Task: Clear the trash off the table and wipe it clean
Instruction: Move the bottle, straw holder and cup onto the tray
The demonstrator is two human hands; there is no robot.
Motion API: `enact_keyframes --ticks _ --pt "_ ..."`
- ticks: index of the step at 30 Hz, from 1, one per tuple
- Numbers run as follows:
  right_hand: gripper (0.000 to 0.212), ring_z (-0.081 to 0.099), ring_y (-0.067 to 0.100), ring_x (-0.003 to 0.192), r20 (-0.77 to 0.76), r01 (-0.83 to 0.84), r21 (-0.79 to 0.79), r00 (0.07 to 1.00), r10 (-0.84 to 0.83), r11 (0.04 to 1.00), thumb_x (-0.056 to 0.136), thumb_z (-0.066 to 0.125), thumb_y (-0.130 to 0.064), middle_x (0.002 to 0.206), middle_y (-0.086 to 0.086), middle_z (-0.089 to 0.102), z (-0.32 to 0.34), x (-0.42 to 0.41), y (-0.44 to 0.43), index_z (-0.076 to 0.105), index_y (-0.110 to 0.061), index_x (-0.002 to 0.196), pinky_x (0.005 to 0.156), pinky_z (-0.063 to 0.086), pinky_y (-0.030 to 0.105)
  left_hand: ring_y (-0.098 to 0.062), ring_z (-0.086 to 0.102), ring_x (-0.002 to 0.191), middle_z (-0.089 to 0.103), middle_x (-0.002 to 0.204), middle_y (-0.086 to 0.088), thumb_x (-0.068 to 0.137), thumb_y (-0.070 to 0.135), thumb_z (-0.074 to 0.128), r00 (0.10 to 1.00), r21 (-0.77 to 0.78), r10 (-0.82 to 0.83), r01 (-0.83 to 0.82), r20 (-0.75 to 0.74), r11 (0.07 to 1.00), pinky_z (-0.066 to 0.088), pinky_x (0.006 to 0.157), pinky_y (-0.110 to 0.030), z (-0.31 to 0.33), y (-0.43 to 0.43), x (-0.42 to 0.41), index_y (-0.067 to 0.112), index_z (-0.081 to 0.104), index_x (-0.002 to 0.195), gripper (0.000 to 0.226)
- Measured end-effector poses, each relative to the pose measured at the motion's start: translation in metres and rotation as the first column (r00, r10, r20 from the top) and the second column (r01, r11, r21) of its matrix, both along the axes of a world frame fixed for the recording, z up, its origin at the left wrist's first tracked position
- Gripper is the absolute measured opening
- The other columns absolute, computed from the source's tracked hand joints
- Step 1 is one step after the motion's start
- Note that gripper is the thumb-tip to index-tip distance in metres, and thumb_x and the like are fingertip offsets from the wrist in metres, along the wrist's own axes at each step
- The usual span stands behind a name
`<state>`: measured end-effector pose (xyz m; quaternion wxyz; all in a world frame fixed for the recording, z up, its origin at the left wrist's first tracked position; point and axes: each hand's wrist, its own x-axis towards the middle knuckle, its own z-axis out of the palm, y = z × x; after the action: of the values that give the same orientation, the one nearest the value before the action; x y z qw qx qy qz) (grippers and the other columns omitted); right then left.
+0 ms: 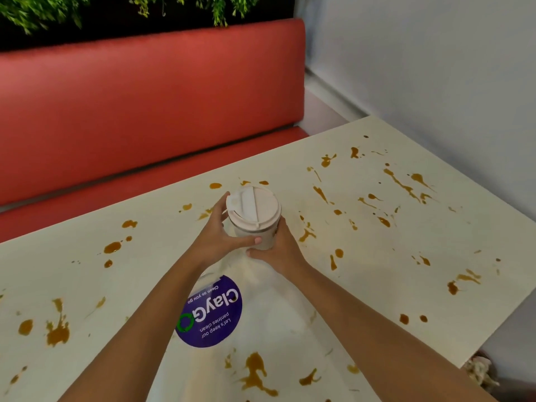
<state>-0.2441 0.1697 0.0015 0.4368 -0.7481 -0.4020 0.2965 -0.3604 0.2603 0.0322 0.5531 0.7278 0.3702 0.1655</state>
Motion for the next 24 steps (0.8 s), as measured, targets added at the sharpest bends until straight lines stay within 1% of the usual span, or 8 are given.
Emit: enact_keyframes --ticks 3,6,8,12,14,16,18,24 --pt "0.096 0.044 0.019 0.125 -0.053 0.012 0.032 0.999 -0.010 0.999 0.063 0.084 -0.013 0.137 0.005 0.043 -0.002 0.003 0.002 0.026 -0.013 0.139 0.100 0.043 0.029 -0.013 0.045 0.121 0.045 0.133 0.010 0.049 0.044 0.085 0.999 0.005 -0.031 0.031 -0.013 0.999 0.041 0.096 -0.027 0.004 0.002 0.001 0.030 0.031 0.137 0.104" --pt "0.095 0.046 0.020 0.122 -0.099 0.022 0.031 0.995 -0.018 0.999 0.063 0.084 -0.013 0.136 0.004 0.045 -0.002 0.008 -0.003 0.028 -0.015 0.139 0.098 0.046 0.032 -0.015 0.048 0.116 0.048 0.130 0.006 0.061 0.024 0.086 0.999 0.041 -0.028 0.030 -0.036 0.999 0.041 0.090 -0.025 0.011 -0.001 0.006 0.026 0.036 0.135 0.089" --pt "0.095 0.046 0.019 0.122 -0.131 0.033 0.023 0.991 -0.029 0.999 0.062 0.085 -0.013 0.135 0.003 0.046 0.000 0.011 -0.011 0.029 -0.016 0.138 0.097 0.047 0.032 -0.015 0.048 0.114 0.049 0.129 0.006 0.063 0.023 0.085 0.998 0.072 -0.037 0.041 -0.058 0.997 0.041 0.087 -0.023 0.016 -0.007 0.011 0.025 0.036 0.136 0.088" --pt "0.098 0.047 0.018 0.121 -0.144 0.085 0.012 0.986 -0.082 0.996 0.061 0.086 -0.017 0.134 0.001 0.047 0.004 0.024 -0.036 0.028 -0.018 0.140 0.096 0.046 0.031 -0.012 0.050 0.107 0.050 0.119 0.011 0.062 0.023 0.085 0.994 0.116 -0.089 0.096 -0.069 0.989 0.040 0.073 -0.009 0.026 -0.027 0.028 0.025 0.039 0.134 0.085" --pt "0.099 0.048 0.017 0.119 -0.144 0.128 -0.003 0.981 -0.127 0.992 0.060 0.086 -0.019 0.132 -0.001 0.048 0.008 0.034 -0.052 0.028 -0.018 0.139 0.093 0.047 0.028 -0.010 0.050 0.104 0.050 0.117 0.013 0.063 0.022 0.084 0.990 0.133 -0.121 0.129 -0.067 0.983 0.038 0.070 -0.005 0.034 -0.041 0.042 0.025 0.039 0.134 0.084" --pt "0.095 0.050 0.016 0.116 -0.158 0.177 -0.005 0.972 -0.175 0.984 0.058 0.087 -0.019 0.126 -0.003 0.050 0.014 0.048 -0.071 0.032 -0.018 0.136 0.088 0.046 0.024 -0.009 0.049 0.103 0.049 0.117 0.013 0.063 0.023 0.084 0.985 0.150 -0.161 0.167 -0.056 0.974 0.038 0.068 -0.005 0.041 -0.057 0.059 0.024 0.039 0.134 0.084" --pt "0.091 0.050 0.015 0.114 -0.184 0.233 0.014 0.956 -0.227 0.972 0.058 0.087 -0.017 0.120 -0.006 0.050 0.022 0.064 -0.093 0.035 -0.020 0.132 0.089 0.047 0.025 -0.009 0.050 0.102 0.049 0.116 0.014 0.063 0.024 0.084 0.977 0.169 -0.211 0.215 -0.043 0.962 0.039 0.069 -0.006 0.049 -0.075 0.079 0.024 0.040 0.134 0.084" --pt "0.091 0.053 0.015 0.113 -0.142 0.427 0.077 0.899 -0.414 0.901 0.056 0.088 -0.021 0.121 -0.005 0.054 0.044 0.117 -0.187 0.037 -0.021 0.131 0.084 0.047 0.022 -0.002 0.054 0.096 0.054 0.108 0.021 0.058 0.024 0.087 0.913 0.193 -0.408 0.400 0.007 0.896 0.044 0.069 -0.007 0.070 -0.147 0.152 0.033 0.043 0.124 0.080"
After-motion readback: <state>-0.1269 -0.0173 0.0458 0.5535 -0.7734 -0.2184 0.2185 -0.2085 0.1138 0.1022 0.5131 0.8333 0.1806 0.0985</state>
